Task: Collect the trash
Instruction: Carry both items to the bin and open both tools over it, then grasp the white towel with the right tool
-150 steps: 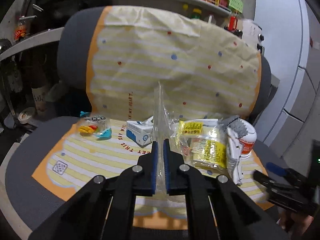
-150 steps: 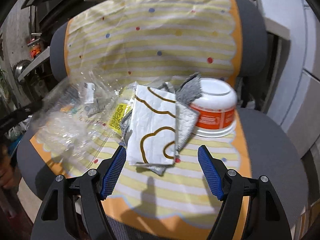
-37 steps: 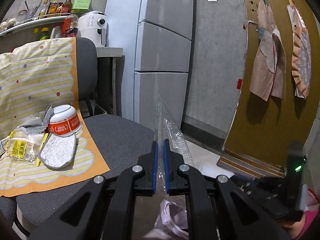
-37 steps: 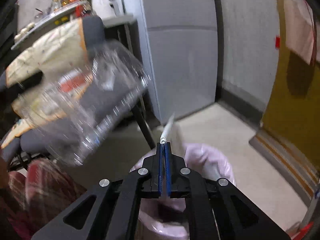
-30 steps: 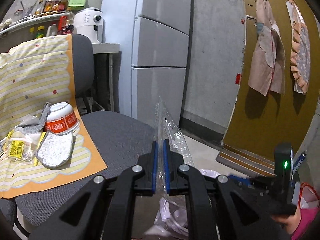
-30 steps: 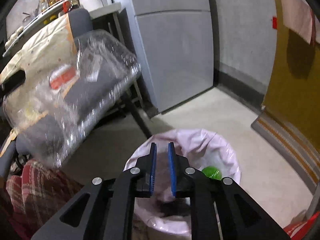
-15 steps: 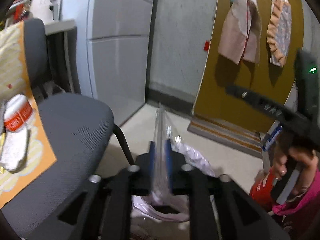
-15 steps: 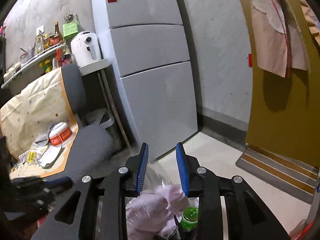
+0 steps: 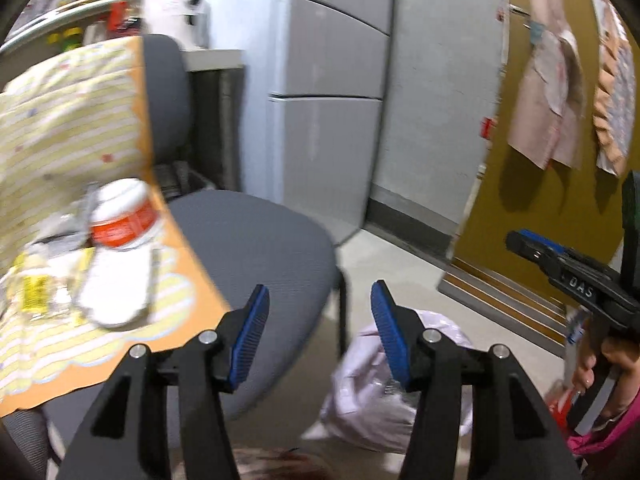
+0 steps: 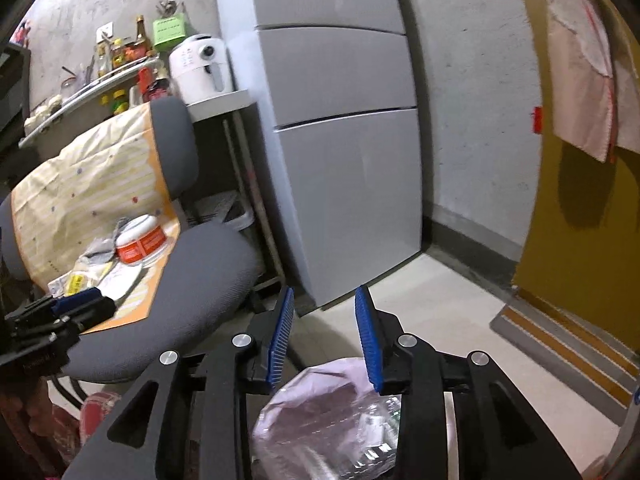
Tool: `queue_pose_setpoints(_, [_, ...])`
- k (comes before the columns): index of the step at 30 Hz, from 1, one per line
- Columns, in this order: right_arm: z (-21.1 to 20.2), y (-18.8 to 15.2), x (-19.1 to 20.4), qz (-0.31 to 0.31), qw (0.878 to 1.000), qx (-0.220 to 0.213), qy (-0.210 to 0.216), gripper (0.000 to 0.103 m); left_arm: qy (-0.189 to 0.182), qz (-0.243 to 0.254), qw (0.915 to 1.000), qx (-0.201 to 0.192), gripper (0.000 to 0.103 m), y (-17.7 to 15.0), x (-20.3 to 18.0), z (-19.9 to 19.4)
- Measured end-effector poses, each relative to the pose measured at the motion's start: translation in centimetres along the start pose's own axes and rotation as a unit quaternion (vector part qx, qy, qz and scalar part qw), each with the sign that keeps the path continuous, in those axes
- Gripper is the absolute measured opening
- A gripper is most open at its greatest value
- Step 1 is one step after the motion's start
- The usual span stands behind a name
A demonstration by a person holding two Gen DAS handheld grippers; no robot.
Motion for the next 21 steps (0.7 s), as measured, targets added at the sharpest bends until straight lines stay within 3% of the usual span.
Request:
queue_pose_setpoints(11, [1.5,0.9,8.5,-0.047,0.996,0.007,0.08,0.042,0.128,-0.049,0.9898,-0.038,0.068,-0.4,9.5,-6.7])
queue_pose_setpoints(16, [2.2,1.1,12.9,-0.07,0.99,0.008,0.12,0.049,0.192,-0.075,0.9771,-0.052,0.075,-0.9,14.2,-9.2])
queue_pose_setpoints(21, [3.8,0.5,18.7,-0.104,0.979,0.019,0.172,0.061,0.249,-0.103,0.9621,-0.04,0.076,-2.0,18.6,-10.3])
Point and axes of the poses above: each gripper's, at about its wrist camera, not at the fingertips, and z roughly the way its jaws point, x to its left, y to its top, the point moved 4 cm from there along z, roughly the way its jaws point, and after that the axes turned 9 degrees about -x, right-handed, at the moved point
